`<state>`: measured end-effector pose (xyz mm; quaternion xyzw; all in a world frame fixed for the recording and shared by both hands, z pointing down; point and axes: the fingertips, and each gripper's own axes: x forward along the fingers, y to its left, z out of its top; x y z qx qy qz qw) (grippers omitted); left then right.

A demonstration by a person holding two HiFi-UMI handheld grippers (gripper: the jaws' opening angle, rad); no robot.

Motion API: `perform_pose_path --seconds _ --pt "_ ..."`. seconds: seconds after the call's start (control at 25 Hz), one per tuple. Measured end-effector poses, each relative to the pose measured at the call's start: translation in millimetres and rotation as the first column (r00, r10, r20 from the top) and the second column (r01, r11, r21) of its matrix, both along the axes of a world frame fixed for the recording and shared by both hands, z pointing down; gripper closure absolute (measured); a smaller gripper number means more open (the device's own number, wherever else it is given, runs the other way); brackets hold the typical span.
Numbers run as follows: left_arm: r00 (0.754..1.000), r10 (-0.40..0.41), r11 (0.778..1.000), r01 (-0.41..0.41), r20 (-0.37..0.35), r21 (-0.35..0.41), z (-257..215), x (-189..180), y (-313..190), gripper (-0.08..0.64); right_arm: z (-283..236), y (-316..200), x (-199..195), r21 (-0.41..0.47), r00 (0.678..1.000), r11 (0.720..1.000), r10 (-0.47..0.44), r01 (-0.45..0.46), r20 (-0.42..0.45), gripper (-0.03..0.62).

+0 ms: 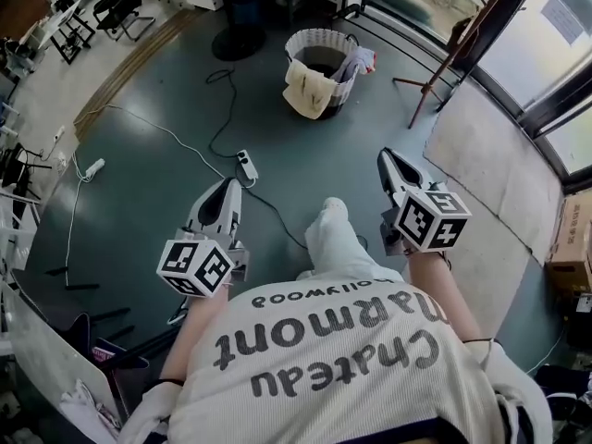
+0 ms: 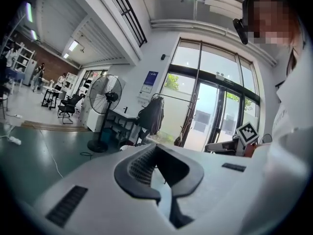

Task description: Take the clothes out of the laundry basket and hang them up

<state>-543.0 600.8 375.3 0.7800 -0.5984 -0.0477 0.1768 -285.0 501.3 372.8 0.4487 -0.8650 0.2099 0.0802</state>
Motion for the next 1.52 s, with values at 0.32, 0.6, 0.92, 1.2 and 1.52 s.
perform_pose_path --seconds 0.32,0.6,0.92,1.2,1.52 --pt "0.999 -0.041 0.998 0.040 -0.008 -0.045 26.9 -13.0 -67.2 0.552 38.9 -72.2 -16.5 -0.074 0.999 0.996 -0.050 0.049 -0.006 0.557" --pt "0.998 -0.055 0.998 0.056 0.012 -0.031 13.6 -8.0 -179.3 0.552 37.8 -192.3 -20.9 -0.090 0.998 0.994 -0.066 0.067 0.012 0.557" --pt "0.996 -0.093 0.996 0.093 0.012 0.010 -2.0 -6.6 -290.2 0.552 13.5 -309.3 -24.1 -0.037 0.994 0.993 -0.108 0.109 0.028 0.557" --pt "0.995 -0.093 0.994 0.095 0.031 -0.057 30.0 -0.4 -346.0 0.552 46.0 -364.6 -17.8 -0.092 0.993 0.990 -0.105 0.109 0.051 0.557" --pt "0.994 -0.098 0.985 0.103 0.040 -0.140 98.4 -17.3 -379.8 0.552 175.4 -376.8 -22.5 -0.354 0.993 0.930 -0.117 0.097 -0.034 0.557"
